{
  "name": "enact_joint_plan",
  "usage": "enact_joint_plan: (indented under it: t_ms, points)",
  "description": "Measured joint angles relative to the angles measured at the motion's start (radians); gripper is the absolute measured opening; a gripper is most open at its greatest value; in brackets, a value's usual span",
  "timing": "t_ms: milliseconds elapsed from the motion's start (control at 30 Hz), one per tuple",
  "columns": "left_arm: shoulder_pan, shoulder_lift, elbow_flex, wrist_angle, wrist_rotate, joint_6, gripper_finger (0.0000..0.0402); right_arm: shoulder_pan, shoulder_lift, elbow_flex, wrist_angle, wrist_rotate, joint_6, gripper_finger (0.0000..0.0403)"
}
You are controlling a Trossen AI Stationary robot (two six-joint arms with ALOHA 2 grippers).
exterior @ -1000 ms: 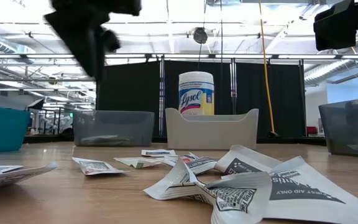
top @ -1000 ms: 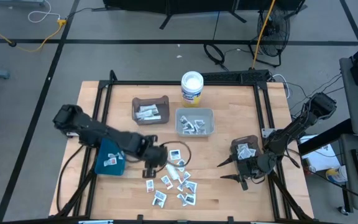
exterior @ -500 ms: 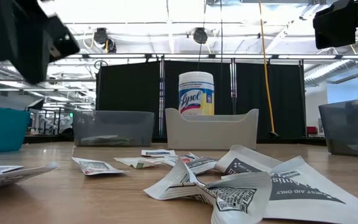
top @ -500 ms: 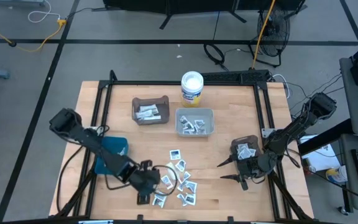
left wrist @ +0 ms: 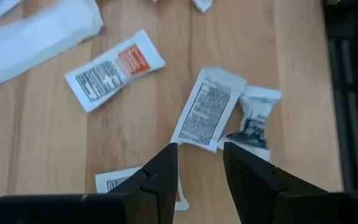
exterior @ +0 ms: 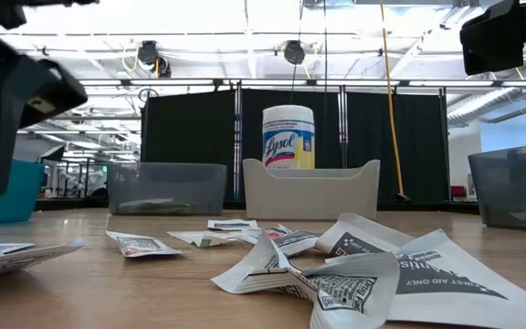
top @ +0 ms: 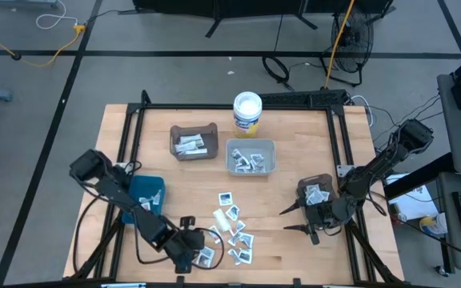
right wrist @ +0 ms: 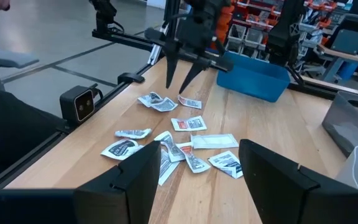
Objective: Pick & Place First Aid Supplies
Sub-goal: Put the orange ointment pack into the blue bin
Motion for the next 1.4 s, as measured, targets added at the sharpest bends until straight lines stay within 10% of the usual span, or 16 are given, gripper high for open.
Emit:
enact_joint_plan:
  t_ms: [1400]
  points:
    - [-0.002, 0.086, 0.003, -0.098, -0.027, -0.055, 0.0131, 0.000, 0.000, 0.000, -0.001, 0.000, 0.023, 0.0212]
